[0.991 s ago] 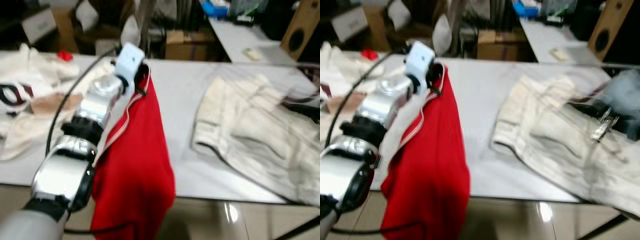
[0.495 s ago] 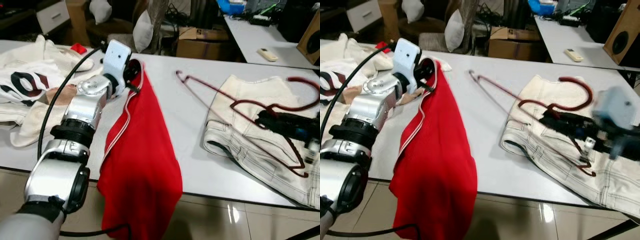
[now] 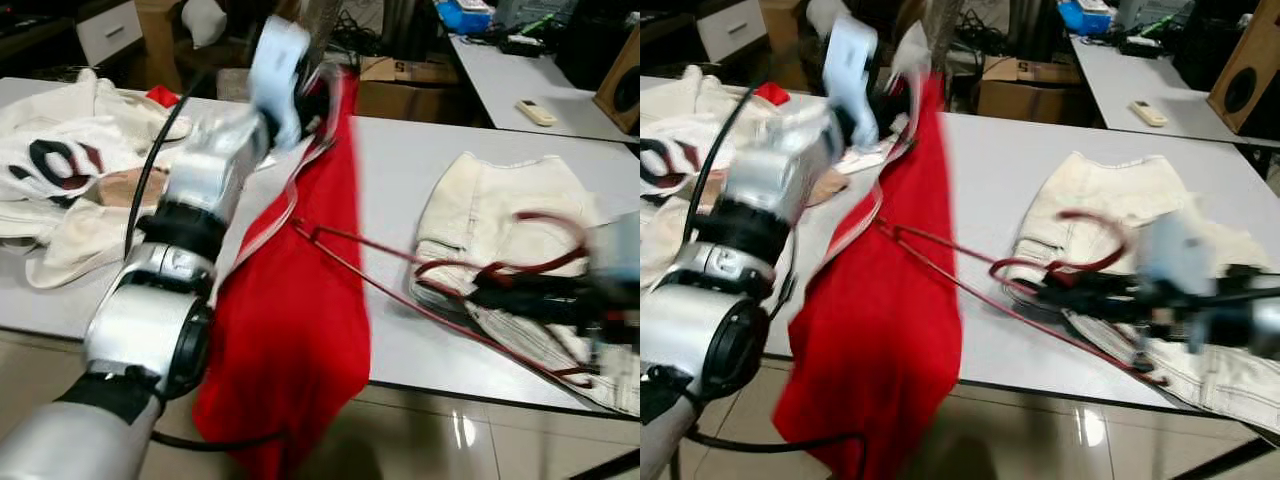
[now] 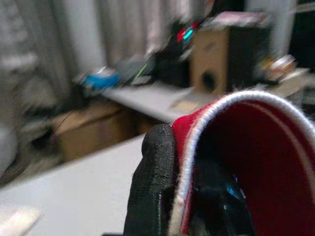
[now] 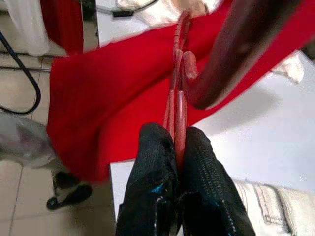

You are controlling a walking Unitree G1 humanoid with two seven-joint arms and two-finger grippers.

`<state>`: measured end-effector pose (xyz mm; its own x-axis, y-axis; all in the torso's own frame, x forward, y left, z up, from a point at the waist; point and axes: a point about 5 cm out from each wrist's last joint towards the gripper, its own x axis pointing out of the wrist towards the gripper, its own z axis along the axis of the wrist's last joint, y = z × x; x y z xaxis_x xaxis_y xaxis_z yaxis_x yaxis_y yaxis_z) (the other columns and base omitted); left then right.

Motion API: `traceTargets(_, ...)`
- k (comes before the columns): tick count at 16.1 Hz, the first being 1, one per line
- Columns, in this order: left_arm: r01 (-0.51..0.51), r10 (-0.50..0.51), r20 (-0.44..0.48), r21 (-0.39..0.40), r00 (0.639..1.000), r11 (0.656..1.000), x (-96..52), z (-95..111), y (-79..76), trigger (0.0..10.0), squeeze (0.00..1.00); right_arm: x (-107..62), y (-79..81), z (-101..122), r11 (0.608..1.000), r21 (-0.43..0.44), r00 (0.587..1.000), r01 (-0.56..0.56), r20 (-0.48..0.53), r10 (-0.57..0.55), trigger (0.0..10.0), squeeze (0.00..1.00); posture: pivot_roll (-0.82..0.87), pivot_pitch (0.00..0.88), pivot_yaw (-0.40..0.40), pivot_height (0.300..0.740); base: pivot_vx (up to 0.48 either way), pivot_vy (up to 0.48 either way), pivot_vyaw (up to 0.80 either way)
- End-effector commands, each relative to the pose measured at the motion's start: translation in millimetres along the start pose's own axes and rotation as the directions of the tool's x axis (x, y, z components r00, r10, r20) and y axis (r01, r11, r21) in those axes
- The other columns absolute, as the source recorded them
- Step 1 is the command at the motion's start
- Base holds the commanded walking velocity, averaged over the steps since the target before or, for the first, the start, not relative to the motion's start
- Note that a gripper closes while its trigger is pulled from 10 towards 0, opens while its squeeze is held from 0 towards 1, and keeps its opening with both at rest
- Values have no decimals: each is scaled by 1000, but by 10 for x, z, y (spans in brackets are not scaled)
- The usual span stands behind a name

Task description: Hang hanger

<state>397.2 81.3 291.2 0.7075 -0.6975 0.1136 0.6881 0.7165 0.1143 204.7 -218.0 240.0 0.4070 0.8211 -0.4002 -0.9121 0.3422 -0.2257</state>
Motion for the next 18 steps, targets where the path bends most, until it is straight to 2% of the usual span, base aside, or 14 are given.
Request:
traceTargets(1,34,-34,64,-2,997,999,31,223,-49,10000,0,22,-28,-13,1000,-9,999,10,-31,-10,10000,0,-94,0,-2,740,0,0,0)
traceTargets(3,85,-83,86,-26,993,996,41,307,-150,10000,0,133,-83,-30,1000,-8,999,30,-37,-31,10000,0,-88,0,-8,740,0,0,0)
traceTargets(5,185,-167,178,-93,970,978,15,533,-328,10000,0,434,-166,-10,999,-25,999,43,-28,-44,10000,0,-83,0,-15,740,0,0,0)
traceTargets(6,195,-173,188,-103,967,975,9,559,-338,10000,0,458,-181,-4,999,-25,998,48,-27,-49,10000,0,-83,0,-15,740,0,0,0)
traceTargets(7,212,-182,226,-118,957,970,-21,667,-353,10000,0,505,-318,-10,993,-24,992,118,-46,-119,10000,0,-80,0,-21,740,0,0,0)
traceTargets(8,225,-185,261,-134,948,965,-50,770,-350,10000,0,503,-537,-17,970,-33,967,242,-73,-244,10000,0,-78,0,-25,740,0,0,0)
traceTargets(9,242,-187,307,-151,933,958,-88,902,-331,10000,0,402,-934,52,880,-49,877,472,-70,-475,10000,0,-77,0,-28,740,0,0,0)
traceTargets(10,249,-188,329,-155,925,956,-106,958,-323,10000,0,322,-1111,131,817,-63,816,573,-40,-576,10000,0,-77,0,-30,740,0,0,0)
traceTargets(11,260,-188,360,-161,914,952,-152,1041,-319,10000,0,160,-1358,340,697,-102,703,710,54,-709,10000,0,-78,0,-32,740,0,0,0)
traceTargets(12,277,-190,411,-163,891,947,-214,1151,-312,10000,0,-79,-1552,709,567,-99,572,818,242,-783,10000,0,-78,0,-32,740,0,0,0)
traceTargets(13,306,-198,467,-166,862,938,-283,1251,-307,10000,0,-317,-1631,1071,503,-5,454,864,435,-777,10000,0,-86,0,-31,740,0,0,0)
traceTargets(14,320,-209,490,-155,846,935,-316,1282,-316,10000,0,-413,-1654,1190,500,29,419,866,504,-756,10000,0,-86,0,-32,740,0,0,0)
traceTargets(16,344,-226,503,-154,834,926,-363,1256,-359,10000,0,-346,-1688,1111,520,-35,468,853,493,-734,10000,0,-88,0,-35,740,0,0,0)
traceTargets(18,361,-239,501,-161,832,918,-388,1203,-415,10000,0,-300,-1729,1031,510,1,440,860,505,-743,10000,0,-87,0,-35,740,0,0,0)
